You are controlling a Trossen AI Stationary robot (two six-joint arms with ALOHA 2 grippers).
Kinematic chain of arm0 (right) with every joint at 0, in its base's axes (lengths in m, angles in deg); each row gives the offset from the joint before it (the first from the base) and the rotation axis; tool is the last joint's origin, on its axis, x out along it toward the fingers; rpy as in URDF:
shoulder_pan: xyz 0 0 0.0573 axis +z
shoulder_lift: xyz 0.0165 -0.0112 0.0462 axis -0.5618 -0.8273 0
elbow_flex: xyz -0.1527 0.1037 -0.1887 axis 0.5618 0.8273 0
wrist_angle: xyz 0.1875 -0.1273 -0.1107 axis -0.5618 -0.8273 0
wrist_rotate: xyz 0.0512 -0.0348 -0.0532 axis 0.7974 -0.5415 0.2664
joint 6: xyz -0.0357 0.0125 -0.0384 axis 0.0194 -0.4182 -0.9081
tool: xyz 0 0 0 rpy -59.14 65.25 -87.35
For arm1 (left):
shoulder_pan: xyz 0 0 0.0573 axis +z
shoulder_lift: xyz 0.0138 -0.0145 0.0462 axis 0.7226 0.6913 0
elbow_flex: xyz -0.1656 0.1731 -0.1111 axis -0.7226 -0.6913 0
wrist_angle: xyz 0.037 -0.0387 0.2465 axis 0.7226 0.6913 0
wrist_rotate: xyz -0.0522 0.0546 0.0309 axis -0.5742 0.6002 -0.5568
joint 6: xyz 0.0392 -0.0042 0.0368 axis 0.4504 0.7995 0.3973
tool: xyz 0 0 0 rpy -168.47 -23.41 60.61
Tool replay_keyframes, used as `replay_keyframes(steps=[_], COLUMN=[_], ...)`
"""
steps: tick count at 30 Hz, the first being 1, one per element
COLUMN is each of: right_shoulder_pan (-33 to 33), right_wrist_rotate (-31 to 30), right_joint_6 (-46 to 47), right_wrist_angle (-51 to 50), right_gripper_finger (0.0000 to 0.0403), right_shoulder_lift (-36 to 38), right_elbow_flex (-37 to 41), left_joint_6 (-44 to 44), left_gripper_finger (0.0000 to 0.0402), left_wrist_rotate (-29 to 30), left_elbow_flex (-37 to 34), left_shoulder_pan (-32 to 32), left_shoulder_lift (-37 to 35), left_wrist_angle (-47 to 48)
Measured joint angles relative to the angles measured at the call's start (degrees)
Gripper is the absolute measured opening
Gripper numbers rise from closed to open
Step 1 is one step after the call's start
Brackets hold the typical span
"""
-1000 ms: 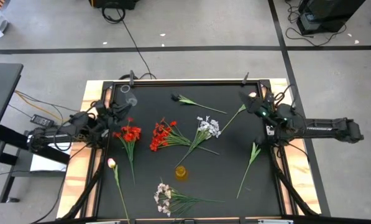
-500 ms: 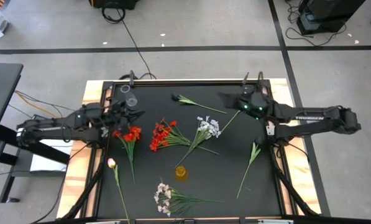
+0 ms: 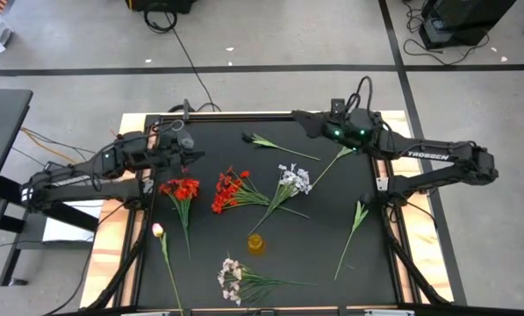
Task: Sort flowers into vase by color
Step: Put the top pink flower into the yellow vase
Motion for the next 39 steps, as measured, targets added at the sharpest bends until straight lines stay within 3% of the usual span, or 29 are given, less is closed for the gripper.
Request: replay_keyframes(steps=[2,5,12,21,28,33,39], right_shoulder_pan=[-0.9,-1.31,-1.55,-4.79,-9.02,-15.9,-19.56], right_wrist_rotate=[1.93,1.77,1.49,5.88,5.43,8.54,8.66], right_joint_6=[3.67,11.26,27.16,31.95,30.69,30.04,28.89], right_wrist_angle=[-2.67,-14.29,-39.46,-61.0,-68.57,-67.79,-65.46], right_gripper_finger=[0.0238,0.0232,0.0229,0.0229,0.0229,0.0229,0.0229], right_shoulder_lift=[0.04,0.09,-0.07,-0.04,0.0,-0.02,0.0], right_elbow_flex=[-0.07,0.02,0.02,0.02,1.33,7.06,10.59], left_joint_6=[-1.6,-5.51,-5.59,-3.86,-5.34,-5.79,-6.33], left_gripper_finger=[0.0018,0.0018,0.0018,0.0018,0.0014,0.0012,0.0012], left_wrist_rotate=[-0.06,-0.1,-1.4,-2.62,-2.57,-2.94,-5.89], left_elbow_flex=[0.0,-0.04,0.0,0.0,0.0,0.0,0.0], left_shoulder_pan=[-1.11,-2.42,-2.1,-0.52,2.44,3.83,3.89], left_shoulder_lift=[0.35,1.04,3.86,6.43,6.36,6.36,6.36], left_wrist_angle=[2.01,3.58,5.45,5.82,5.33,5.33,5.37])
